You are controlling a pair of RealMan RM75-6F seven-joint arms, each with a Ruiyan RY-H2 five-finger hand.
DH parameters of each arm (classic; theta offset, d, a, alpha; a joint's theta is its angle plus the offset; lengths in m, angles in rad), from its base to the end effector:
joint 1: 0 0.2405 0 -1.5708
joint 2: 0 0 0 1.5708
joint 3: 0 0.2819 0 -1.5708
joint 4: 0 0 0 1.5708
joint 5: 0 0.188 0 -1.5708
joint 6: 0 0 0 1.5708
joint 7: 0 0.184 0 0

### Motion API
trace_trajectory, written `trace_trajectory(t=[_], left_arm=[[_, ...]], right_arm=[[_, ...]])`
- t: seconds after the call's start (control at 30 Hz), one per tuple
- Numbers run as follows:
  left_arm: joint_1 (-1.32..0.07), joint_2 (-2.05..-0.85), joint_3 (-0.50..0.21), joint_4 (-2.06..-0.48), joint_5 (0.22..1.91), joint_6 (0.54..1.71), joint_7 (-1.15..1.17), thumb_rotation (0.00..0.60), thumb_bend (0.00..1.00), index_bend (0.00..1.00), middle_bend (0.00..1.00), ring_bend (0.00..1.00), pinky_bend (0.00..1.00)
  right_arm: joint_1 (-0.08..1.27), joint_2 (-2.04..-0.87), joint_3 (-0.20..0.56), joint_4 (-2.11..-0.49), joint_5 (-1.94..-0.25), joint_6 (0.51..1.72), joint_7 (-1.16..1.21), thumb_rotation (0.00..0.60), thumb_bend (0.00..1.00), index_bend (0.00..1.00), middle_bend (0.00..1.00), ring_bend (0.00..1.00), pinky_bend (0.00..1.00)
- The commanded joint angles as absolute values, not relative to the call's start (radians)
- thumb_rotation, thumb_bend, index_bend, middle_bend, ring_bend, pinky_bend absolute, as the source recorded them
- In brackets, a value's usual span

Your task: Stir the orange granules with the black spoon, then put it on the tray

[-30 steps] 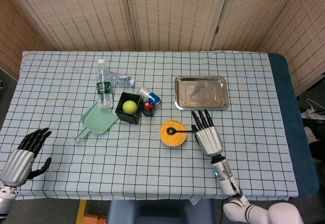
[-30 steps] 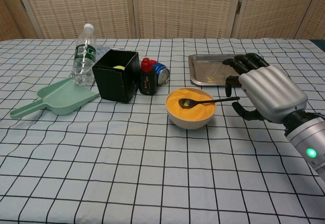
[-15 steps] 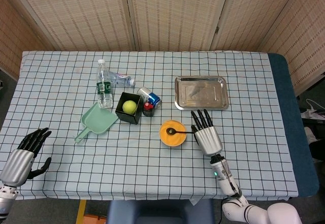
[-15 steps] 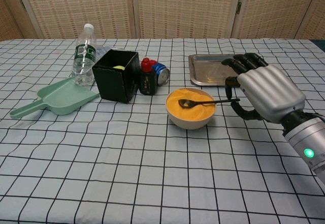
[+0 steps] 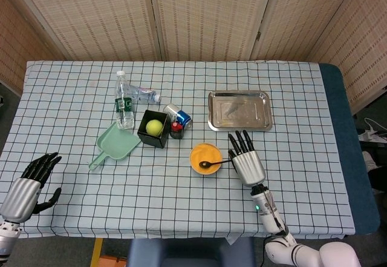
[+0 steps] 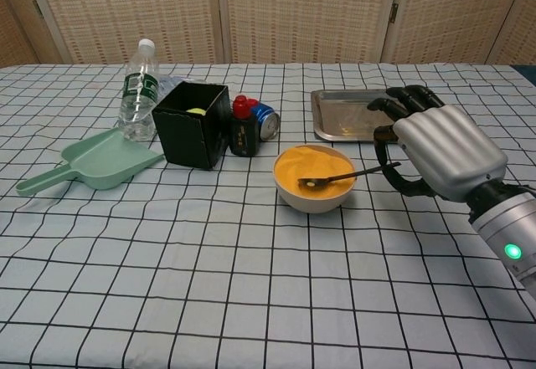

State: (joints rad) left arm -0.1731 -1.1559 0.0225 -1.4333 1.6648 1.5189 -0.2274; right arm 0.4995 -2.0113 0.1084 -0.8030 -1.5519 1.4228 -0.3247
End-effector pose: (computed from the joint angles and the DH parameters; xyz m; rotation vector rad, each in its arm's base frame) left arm -0.3127 0.2358 0.1732 -1.5740 -0.8907 -1.0781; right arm -0.2006 -0.3343 -0.0637 1.6431 -0.4514 1.0027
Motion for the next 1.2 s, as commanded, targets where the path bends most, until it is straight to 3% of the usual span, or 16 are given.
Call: trace_trajectory(t=[0.03, 0.27, 0.57, 0.87, 1.2], left_arm=[[-0.173, -1.156, 0.023, -1.433, 1.666, 1.52, -0.227, 0.6, 0.44, 0.0, 0.0, 0.0, 0.11], [-0.173, -1.157, 0.024, -1.431, 1.671, 1.524, -0.229, 0.6, 0.44, 0.0, 0.0, 0.0, 0.11], [-0.177, -1.162, 0.026, -1.429, 1.673, 1.516, -0.222, 0.6, 0.44, 0.0, 0.0, 0.0, 0.11], [-0.178, -1.163, 0.03, -1.428, 1.678, 1.515, -0.222, 0.6, 0.44, 0.0, 0.0, 0.0, 0.11], [-0.182, -1.163, 0.031, -1.428, 1.674, 1.506, -0.226, 0.6, 0.44, 0.0, 0.0, 0.0, 0.11]], right_arm=[[0.499, -2.008, 0.109, -0.807, -1.552, 1.422, -0.325, 0.6, 0.34, 0.7, 0.15, 0.0, 0.06], [0.502, -1.963, 0.115, -0.88, -1.539, 1.387, -0.325, 0.6, 0.37, 0.83, 0.22, 0.0, 0.06], [0.526, -1.798, 0.18, -1.18, -1.459, 1.286, -0.471, 0.6, 0.4, 0.94, 0.3, 0.02, 0.07], [0.537, -1.714, 0.232, -1.347, -1.324, 1.194, -0.557, 0.6, 0.41, 0.99, 0.32, 0.03, 0.08], [0.579, -1.597, 0.302, -1.528, -1.033, 0.991, -0.571, 0.6, 0.44, 1.0, 0.33, 0.04, 0.08]])
